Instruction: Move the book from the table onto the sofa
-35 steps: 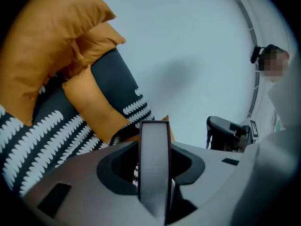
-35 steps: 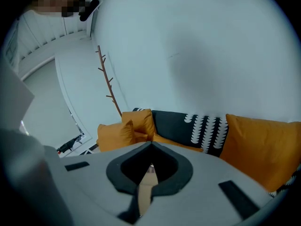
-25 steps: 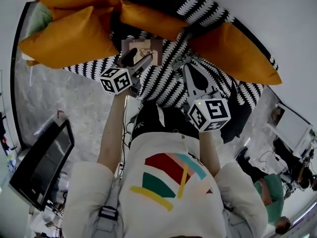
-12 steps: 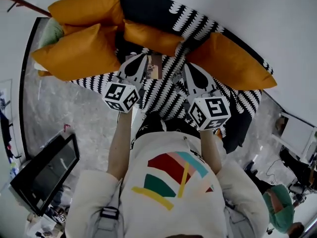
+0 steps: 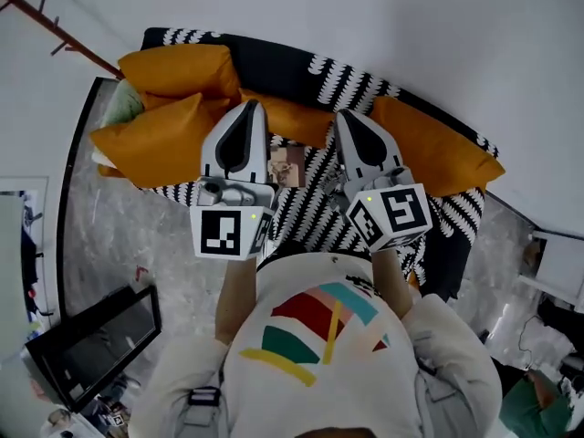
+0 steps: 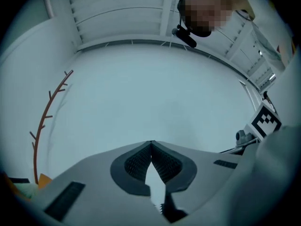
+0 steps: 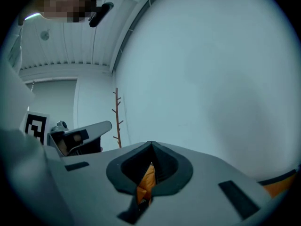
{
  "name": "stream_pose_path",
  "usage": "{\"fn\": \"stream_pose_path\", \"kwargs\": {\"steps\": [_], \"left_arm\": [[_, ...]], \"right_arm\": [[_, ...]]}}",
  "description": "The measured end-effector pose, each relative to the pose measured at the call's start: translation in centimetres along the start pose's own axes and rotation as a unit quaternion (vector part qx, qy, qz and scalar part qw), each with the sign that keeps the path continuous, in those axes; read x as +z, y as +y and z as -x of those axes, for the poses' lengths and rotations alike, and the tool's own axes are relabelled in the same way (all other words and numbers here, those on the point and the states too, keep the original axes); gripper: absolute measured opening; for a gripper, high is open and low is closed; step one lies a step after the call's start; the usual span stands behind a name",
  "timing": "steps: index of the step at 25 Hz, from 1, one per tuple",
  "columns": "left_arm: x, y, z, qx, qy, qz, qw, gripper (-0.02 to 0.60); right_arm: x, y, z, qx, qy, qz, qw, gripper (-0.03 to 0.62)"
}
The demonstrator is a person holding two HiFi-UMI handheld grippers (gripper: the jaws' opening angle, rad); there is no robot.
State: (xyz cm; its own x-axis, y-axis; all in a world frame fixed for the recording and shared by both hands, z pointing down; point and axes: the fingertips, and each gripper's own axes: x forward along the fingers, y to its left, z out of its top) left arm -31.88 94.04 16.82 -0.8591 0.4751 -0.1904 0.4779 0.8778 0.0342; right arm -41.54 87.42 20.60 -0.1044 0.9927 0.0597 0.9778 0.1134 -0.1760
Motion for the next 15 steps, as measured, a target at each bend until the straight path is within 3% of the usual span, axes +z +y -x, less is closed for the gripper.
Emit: {"fn": "stream_pose_path", "kwargs": {"steps": [5, 15], "left_arm": [[2.7, -1.2, 0.5, 0.015, -0.019, -0.026, 0.9994, 0.006], [5.9, 0.0, 1.5, 0.031, -0.046, -0.039, 0.9977, 0.006]], "right_arm": [[4.4, 0.9, 1.0, 0.018, -0.049, 0.038, 0.998, 0.008], [5.7, 2.3, 1.7, 0.016, -0.055, 0.075, 0.996, 0.008]]}}
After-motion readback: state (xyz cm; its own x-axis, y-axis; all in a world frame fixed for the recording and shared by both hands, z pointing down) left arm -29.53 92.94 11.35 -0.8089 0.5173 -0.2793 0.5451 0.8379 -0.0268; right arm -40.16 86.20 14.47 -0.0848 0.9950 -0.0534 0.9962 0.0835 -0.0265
